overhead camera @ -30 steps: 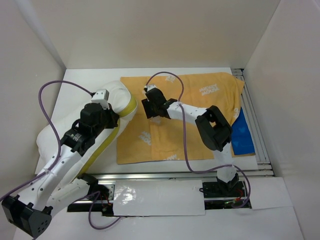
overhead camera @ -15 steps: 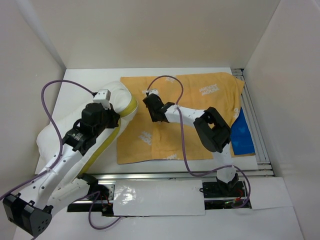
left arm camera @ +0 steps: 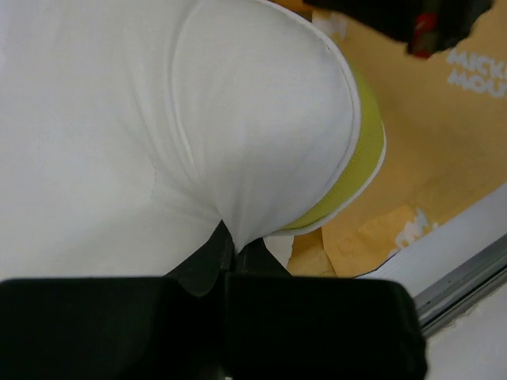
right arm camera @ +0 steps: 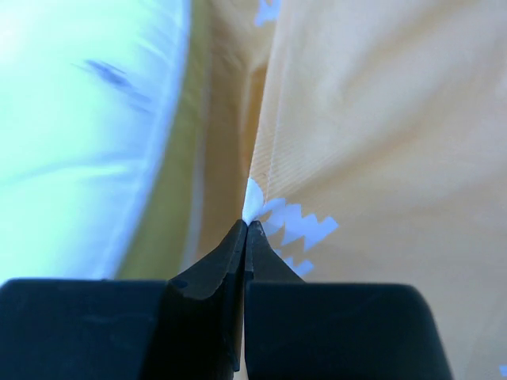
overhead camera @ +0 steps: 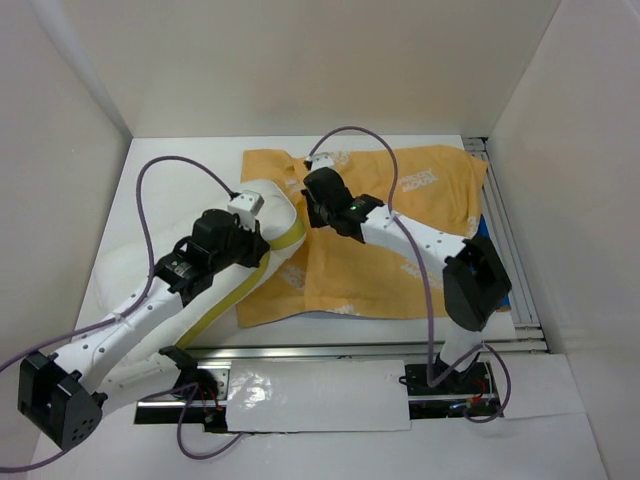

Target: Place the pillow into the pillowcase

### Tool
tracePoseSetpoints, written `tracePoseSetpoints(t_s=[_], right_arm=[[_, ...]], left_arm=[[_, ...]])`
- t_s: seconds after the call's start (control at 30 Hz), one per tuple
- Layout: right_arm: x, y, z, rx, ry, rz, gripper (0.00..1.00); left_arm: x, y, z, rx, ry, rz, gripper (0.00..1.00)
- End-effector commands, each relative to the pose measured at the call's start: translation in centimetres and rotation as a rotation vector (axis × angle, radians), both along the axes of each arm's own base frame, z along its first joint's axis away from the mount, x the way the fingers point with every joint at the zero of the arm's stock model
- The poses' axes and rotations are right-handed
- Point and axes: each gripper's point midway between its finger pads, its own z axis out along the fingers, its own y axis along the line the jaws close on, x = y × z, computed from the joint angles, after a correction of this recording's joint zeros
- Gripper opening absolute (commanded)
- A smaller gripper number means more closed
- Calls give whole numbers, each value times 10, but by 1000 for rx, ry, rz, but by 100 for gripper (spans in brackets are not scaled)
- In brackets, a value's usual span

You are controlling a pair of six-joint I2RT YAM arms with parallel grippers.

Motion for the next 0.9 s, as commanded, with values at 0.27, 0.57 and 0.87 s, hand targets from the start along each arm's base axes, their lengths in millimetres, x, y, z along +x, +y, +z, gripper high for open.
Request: tracePoseSetpoints(t_s=[0.27, 0.57, 0.87], right_arm=[[-51, 7, 79, 167, -11, 237, 0], [-77, -12, 79, 170, 40, 276, 0], [-76, 15, 99, 286, 1, 358, 0]], left_arm=[[38, -25, -19, 87, -44, 107, 0], [68, -10, 6, 85, -78, 326, 0], [27, -63, -8, 10, -107, 64, 0]])
